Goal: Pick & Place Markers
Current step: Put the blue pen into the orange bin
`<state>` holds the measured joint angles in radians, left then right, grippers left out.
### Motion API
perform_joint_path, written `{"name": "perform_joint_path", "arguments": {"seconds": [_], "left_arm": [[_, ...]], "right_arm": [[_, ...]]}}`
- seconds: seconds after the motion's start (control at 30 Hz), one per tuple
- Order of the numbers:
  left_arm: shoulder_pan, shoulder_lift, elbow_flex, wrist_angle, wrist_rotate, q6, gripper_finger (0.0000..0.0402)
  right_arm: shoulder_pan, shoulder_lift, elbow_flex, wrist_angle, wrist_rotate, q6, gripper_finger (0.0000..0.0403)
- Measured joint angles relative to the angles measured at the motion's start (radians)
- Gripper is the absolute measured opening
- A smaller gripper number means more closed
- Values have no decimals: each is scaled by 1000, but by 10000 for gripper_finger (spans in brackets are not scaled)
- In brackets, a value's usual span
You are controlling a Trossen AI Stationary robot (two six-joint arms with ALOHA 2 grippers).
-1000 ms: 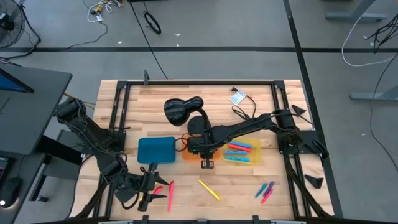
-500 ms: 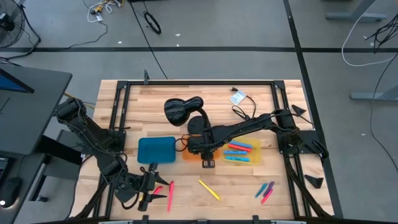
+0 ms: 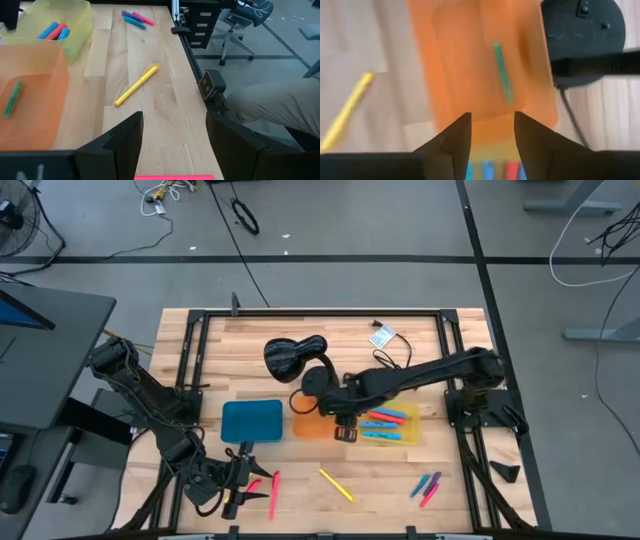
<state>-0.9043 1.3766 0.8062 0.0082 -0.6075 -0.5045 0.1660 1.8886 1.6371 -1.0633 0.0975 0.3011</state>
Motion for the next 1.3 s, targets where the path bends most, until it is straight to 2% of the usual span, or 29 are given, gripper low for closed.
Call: {"name": "perform_joint_path", "arguments": {"seconds": [0.23,0.47,0.83,1.03,1.2,1.3], "left_arm": [[0,0,0,1,-1,0,222],[0,0,0,2,-1,0,222],[0,0,0,2,1,1,222],[0,0,0,2,2,1,222],[0,0,0,2,2,0,222],[0,0,0,2,2,1,222]], "right_arm": [[65,-111,0,-139,-10,189,146],[190,-158,0,-264,-8,346,146],[399,-158,-4,-261,2,600,146],[491,-158,-4,-262,69,598,146],[541,-157,-35,-263,65,573,146],[570,-157,-72,-261,23,563,146]]}}
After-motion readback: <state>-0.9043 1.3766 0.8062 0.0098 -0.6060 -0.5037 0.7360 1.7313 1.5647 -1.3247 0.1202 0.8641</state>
